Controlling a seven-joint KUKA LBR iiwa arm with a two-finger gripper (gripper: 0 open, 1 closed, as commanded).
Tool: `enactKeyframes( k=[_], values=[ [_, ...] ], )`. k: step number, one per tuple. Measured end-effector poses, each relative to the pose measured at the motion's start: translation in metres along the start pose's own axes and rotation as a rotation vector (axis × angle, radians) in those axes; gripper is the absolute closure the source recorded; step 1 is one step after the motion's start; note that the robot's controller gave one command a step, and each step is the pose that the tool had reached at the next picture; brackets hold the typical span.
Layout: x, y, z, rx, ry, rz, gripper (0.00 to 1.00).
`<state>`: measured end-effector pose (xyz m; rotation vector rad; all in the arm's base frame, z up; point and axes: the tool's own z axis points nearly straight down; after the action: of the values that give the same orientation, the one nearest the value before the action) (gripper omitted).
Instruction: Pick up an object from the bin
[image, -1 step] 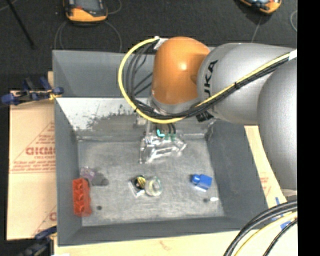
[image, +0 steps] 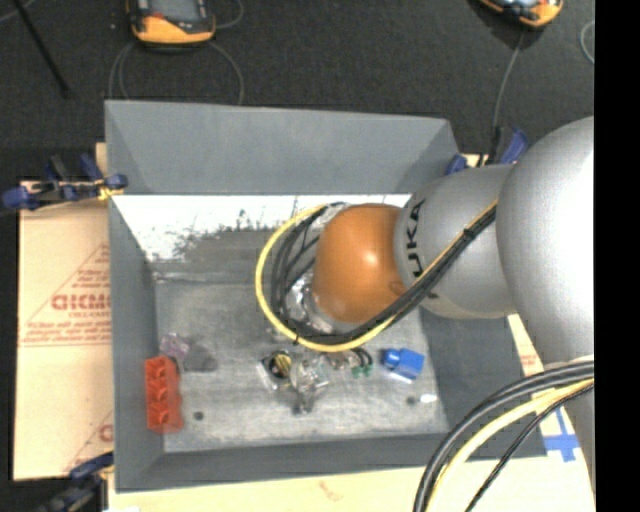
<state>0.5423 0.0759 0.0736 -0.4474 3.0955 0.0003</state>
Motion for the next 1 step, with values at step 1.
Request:
enactKeyframes(
  k=[1],
  values=[
    [0.0003, -0.0297, -0.0280, 0.001, 0.008, -0.081, 0.00]
  ],
)
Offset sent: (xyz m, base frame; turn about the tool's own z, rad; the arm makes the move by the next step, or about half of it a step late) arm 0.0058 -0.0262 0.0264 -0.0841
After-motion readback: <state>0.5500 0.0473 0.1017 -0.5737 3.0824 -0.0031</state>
